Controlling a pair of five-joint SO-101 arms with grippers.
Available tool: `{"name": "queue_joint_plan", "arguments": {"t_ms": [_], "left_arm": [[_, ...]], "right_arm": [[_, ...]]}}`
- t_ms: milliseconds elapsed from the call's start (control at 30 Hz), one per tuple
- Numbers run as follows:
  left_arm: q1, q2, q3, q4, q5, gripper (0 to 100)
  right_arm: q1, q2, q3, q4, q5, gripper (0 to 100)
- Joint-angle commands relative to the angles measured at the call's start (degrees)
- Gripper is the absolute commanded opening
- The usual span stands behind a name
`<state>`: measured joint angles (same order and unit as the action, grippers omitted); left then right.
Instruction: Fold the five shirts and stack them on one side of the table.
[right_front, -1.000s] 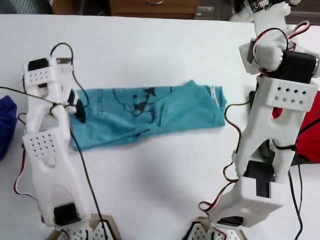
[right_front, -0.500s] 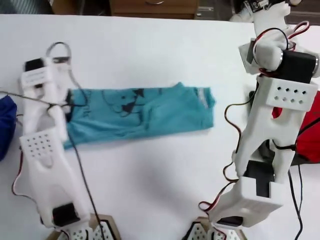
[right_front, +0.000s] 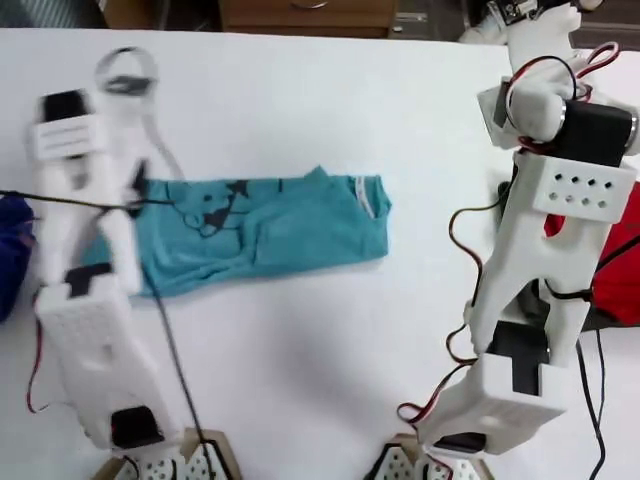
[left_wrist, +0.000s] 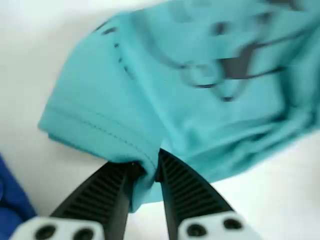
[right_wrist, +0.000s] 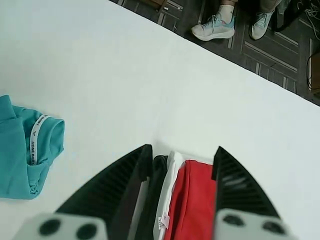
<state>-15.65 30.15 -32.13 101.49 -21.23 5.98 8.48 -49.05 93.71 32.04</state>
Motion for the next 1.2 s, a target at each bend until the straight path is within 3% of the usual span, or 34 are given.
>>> {"name": "queue_joint_plan", "arguments": {"t_ms": [0,300,500,667,833,1167], "left_arm": [[7.91,-7.91,2.68,0.79,-0.18,2],[13.98,-8.26,3.12,0.53,1.85,2],[24.70,-8.18,-5.14,0.35,1.85,2],[34.46,-8.18,-10.59,-0.88,1.85,2],[39.21,-6.33,-11.21,-6.95,1.76,2],[44.31,5.63,-11.30,-18.81,0.35,2]], "right_arm": [[-0.40,-2.86,-0.18,-0.92,0.09,20.5],[-0.48,-2.86,-0.53,-0.92,0.09,20.5],[2.24,-3.47,-0.88,-1.01,2.29,20.5],[10.33,-3.47,-5.98,-1.01,-0.70,20.5],[18.68,-3.12,-11.25,-1.01,-4.57,20.5],[19.12,-3.21,-13.10,-0.92,-4.13,20.5]]}}
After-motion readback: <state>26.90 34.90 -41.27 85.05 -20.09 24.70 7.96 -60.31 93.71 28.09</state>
